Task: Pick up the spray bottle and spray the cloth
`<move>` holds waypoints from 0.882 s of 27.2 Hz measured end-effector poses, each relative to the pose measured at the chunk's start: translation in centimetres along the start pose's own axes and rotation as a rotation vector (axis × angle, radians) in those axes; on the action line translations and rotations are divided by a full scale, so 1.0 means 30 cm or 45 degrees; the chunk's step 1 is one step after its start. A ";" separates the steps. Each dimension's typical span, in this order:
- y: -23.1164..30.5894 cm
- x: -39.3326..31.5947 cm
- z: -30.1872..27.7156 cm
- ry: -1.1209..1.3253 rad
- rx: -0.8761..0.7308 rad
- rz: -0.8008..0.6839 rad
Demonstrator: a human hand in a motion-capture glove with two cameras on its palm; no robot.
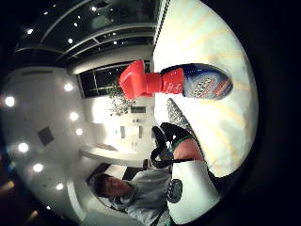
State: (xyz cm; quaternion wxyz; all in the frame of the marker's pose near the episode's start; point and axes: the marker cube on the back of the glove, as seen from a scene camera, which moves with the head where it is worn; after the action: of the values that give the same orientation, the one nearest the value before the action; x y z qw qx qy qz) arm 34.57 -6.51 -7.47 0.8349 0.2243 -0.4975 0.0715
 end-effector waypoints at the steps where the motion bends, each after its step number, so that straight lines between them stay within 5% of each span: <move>1: -0.016 -0.005 -0.002 0.002 -0.029 -0.008; 24: -0.235 -0.109 0.197 0.053 -0.824 -0.164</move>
State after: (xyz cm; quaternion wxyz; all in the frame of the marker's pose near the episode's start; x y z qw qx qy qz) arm 30.66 -15.08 -10.04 0.8757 -0.0230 -0.4620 -0.1385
